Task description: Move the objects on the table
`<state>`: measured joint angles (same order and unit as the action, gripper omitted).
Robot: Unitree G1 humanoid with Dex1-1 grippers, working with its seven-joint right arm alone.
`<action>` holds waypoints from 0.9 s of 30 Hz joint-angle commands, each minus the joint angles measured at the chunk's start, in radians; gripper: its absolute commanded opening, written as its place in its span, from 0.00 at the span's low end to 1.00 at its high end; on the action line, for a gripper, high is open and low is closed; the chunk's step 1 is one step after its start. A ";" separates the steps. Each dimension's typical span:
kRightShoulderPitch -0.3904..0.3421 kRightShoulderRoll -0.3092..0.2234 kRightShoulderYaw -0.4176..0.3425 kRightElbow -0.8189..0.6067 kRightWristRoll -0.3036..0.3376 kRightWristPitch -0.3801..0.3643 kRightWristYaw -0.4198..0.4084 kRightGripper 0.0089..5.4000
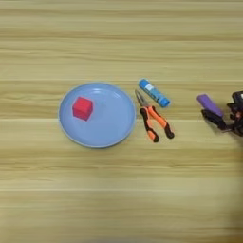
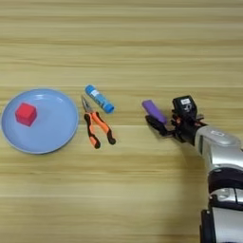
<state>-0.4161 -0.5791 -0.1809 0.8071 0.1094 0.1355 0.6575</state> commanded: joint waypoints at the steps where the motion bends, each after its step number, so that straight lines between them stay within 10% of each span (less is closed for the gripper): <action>1: -0.047 -0.025 0.008 -0.003 -0.016 -0.013 -0.023 0.75; 27: -0.043 0.006 0.025 -0.011 0.014 0.058 0.017 0.26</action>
<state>-0.4354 -0.5566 -0.1633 0.8203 0.1280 0.1575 0.6851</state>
